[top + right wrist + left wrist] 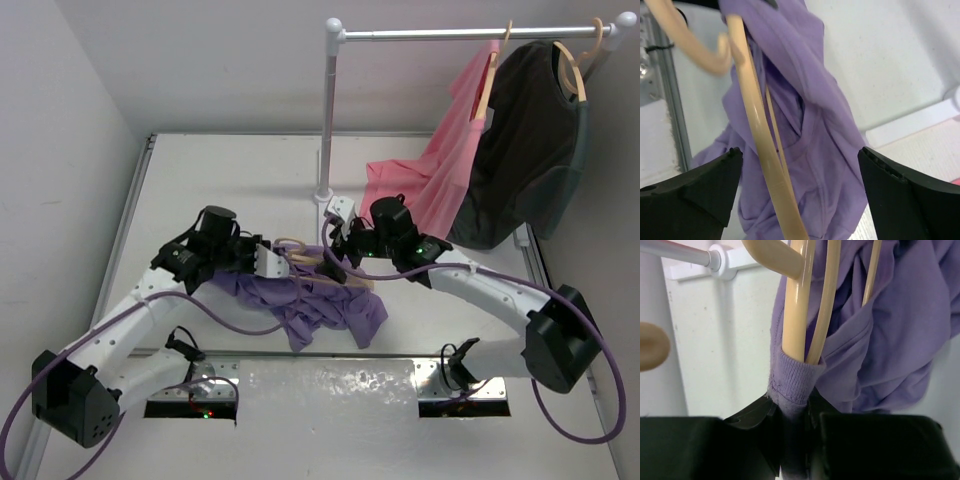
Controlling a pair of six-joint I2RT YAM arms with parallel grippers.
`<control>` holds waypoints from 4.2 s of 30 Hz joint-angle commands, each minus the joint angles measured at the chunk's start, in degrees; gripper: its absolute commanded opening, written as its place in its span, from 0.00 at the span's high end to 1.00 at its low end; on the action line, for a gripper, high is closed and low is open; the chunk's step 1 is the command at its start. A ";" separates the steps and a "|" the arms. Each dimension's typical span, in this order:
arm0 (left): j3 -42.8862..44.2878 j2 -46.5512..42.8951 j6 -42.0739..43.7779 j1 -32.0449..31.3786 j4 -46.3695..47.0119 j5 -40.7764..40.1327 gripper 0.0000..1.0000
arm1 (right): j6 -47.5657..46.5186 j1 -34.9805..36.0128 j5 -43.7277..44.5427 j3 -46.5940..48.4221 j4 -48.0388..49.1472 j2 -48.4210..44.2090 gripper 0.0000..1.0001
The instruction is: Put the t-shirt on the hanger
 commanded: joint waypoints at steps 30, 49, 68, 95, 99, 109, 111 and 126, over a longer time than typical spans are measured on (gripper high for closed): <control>-5.72 -10.27 17.71 -0.10 5.73 3.02 1.00 | 20.48 3.83 8.33 10.07 -3.05 23.19 0.52; -2.73 -9.04 7.52 2.27 8.37 1.96 1.00 | 28.99 -2.22 21.09 4.20 -9.76 17.86 1.00; -4.39 -2.80 2.05 5.09 21.46 -14.64 1.00 | 26.29 -17.35 22.05 -11.81 -13.44 -4.48 1.00; -1.48 3.27 -4.99 5.26 28.93 -24.66 1.00 | 7.72 -17.35 14.49 -8.91 -25.75 -10.20 1.00; -5.19 3.70 1.43 4.74 34.20 -29.05 1.00 | 8.00 -17.36 14.33 -7.33 -25.48 -11.86 1.00; -8.96 7.13 7.24 4.21 40.97 -36.35 1.00 | 4.92 -17.27 16.34 -5.84 -31.88 -13.90 1.00; -6.96 8.53 5.14 4.21 39.41 -36.62 1.00 | 3.51 -17.09 14.78 -3.74 -33.47 -13.02 1.00; -1.94 6.87 -0.05 -4.22 25.69 -25.91 1.00 | 11.94 -7.69 2.28 15.42 -15.39 0.78 1.00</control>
